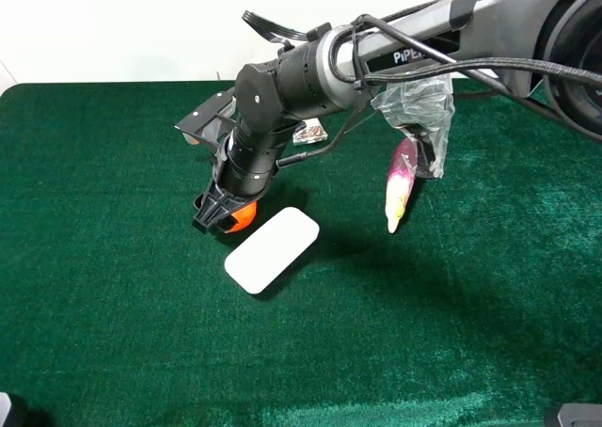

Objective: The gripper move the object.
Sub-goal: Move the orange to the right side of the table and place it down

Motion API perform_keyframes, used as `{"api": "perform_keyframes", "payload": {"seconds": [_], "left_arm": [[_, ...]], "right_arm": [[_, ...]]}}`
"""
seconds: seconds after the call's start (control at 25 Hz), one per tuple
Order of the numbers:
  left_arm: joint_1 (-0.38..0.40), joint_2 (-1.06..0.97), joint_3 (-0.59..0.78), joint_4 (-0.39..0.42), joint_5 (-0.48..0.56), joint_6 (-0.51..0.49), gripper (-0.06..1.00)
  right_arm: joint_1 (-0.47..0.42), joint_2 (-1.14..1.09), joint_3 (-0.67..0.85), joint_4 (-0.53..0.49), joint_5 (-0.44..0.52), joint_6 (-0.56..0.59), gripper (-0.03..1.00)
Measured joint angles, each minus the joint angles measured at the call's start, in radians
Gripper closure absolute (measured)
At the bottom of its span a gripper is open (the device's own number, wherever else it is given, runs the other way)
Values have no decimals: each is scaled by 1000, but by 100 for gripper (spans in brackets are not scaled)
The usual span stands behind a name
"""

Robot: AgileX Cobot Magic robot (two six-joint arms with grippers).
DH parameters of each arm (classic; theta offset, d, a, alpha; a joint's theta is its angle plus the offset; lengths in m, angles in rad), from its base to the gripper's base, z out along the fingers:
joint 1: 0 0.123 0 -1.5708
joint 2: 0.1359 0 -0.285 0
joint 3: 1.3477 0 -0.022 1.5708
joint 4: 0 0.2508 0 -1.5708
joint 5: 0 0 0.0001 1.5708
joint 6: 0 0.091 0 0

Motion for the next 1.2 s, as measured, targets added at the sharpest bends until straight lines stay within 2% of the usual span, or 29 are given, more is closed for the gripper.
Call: {"api": "perform_keyframes", "payload": {"seconds": [0.88,1.2], "left_arm": [[0,0,0,0,0,0,-5],[0,0,0,0,0,0,-5]], "right_arm": [[0,-56,0,-17,28,3,42],[0,-106,0,-51,86,43,42]]}}
